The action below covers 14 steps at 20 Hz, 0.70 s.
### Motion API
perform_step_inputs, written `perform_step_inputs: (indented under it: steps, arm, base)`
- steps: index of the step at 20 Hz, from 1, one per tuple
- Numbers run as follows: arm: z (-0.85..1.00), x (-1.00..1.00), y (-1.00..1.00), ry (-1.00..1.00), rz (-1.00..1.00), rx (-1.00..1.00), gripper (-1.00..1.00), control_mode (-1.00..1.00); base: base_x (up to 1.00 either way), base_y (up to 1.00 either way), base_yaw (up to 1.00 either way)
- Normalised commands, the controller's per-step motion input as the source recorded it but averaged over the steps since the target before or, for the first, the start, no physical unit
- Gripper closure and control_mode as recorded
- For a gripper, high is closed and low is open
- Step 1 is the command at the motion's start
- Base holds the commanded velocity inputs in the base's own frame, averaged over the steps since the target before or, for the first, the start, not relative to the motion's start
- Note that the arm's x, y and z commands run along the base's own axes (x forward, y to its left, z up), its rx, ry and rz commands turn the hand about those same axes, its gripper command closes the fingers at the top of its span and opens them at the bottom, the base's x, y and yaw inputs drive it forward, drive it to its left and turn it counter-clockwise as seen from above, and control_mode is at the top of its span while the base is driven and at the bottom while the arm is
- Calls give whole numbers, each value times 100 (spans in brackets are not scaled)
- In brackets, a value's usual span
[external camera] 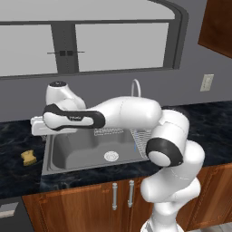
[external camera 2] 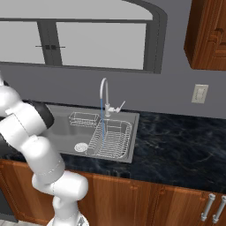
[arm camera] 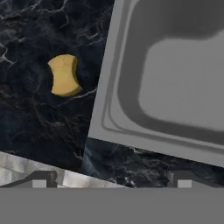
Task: Soak the sponge with water for a few seconds and then drop it inside the sink.
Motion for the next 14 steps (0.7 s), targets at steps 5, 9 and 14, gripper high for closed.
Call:
perform_step_inputs:
  steps: [5,9,14]
  arm:
    - [0,25,38,-17,4,4,-100,-100]
    - [0,36,41,-3,0,2,-100,-100]
    - [-14,49,41,3,0,0,-100,-100]
  base:
    - [0,0,0]
    - [0,0,0]
    - [0,0,0]
